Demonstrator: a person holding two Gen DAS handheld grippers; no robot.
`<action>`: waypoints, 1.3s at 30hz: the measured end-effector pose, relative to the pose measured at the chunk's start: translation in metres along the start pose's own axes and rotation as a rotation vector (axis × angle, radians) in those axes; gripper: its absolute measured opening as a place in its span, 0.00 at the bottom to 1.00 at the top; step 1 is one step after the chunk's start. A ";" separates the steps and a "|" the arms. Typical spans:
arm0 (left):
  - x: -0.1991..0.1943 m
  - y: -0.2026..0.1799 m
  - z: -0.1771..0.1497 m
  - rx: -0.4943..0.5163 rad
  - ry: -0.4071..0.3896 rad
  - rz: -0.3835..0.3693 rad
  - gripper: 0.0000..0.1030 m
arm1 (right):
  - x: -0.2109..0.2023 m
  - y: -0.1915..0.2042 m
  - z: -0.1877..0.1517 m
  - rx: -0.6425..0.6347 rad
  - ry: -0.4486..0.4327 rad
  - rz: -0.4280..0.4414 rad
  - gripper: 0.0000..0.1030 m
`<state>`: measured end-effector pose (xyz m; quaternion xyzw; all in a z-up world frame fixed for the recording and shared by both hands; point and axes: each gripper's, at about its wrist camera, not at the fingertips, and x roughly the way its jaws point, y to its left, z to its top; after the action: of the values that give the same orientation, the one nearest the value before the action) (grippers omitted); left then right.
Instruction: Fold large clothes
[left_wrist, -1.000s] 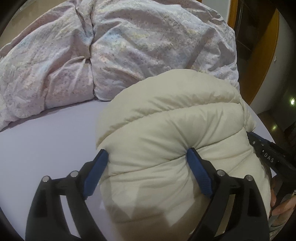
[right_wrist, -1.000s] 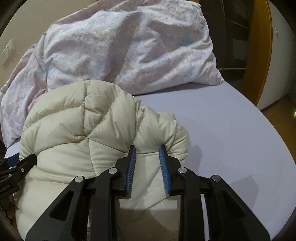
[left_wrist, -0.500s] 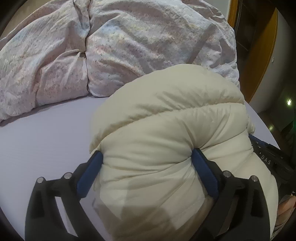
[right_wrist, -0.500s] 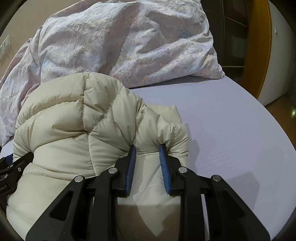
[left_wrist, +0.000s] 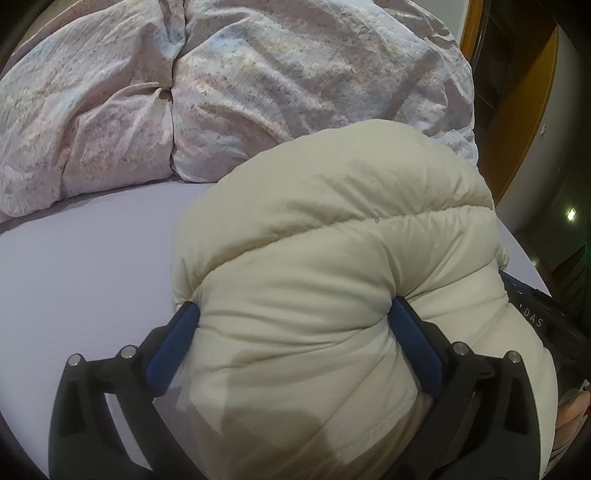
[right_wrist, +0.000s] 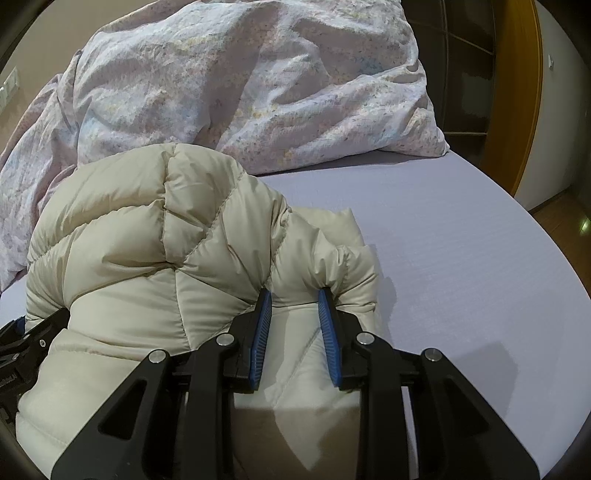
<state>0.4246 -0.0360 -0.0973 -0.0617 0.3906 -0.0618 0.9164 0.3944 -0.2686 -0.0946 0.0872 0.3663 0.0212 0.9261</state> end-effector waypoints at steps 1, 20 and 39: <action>0.000 0.000 0.000 0.000 -0.001 0.000 0.98 | 0.000 0.000 0.000 -0.003 -0.001 -0.002 0.28; 0.001 0.000 -0.003 -0.011 -0.003 -0.006 0.98 | 0.001 0.002 0.000 -0.009 -0.005 -0.012 0.28; -0.067 0.017 -0.010 -0.070 0.009 -0.047 0.97 | -0.044 -0.017 -0.022 -0.016 -0.020 -0.027 0.83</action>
<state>0.3719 -0.0091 -0.0594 -0.1025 0.3948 -0.0698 0.9104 0.3464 -0.2869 -0.0837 0.0749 0.3582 0.0109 0.9306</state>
